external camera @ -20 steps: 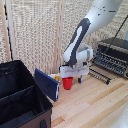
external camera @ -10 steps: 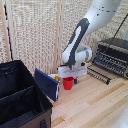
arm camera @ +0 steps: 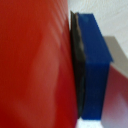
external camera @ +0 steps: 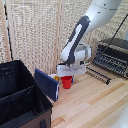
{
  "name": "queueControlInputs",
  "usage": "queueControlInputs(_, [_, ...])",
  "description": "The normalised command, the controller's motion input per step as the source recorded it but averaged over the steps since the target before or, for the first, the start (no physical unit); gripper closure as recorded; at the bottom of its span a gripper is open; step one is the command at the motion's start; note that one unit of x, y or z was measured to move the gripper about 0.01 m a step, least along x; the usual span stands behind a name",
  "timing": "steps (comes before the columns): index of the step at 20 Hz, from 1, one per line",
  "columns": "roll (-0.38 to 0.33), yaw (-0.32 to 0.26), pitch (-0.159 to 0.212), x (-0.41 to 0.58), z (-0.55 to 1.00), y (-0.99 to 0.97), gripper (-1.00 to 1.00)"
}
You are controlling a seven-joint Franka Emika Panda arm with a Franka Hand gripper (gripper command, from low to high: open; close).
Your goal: Kindly spot and seek the red cup placed ahead of you. Cautiously adjust your gripper towards the red cup, gripping it gently. Find the after-storage area of the caddy. Relocate the red cup in your grip over the rear portion and softly release it into the compartment.
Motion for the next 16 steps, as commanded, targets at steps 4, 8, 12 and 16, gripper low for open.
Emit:
queueControlInputs(4, [0.022, 0.067, 0.108, 0.18, 0.86, -0.09, 1.0])
queueControlInputs(8, [0.042, 0.059, 0.115, 0.212, 0.87, -0.11, 1.0])
queueControlInputs(12, [0.046, 0.054, 0.128, 0.342, 0.85, 0.01, 1.0])
queueControlInputs(16, [0.073, 0.032, 0.142, 0.346, 0.77, 0.16, 1.0])
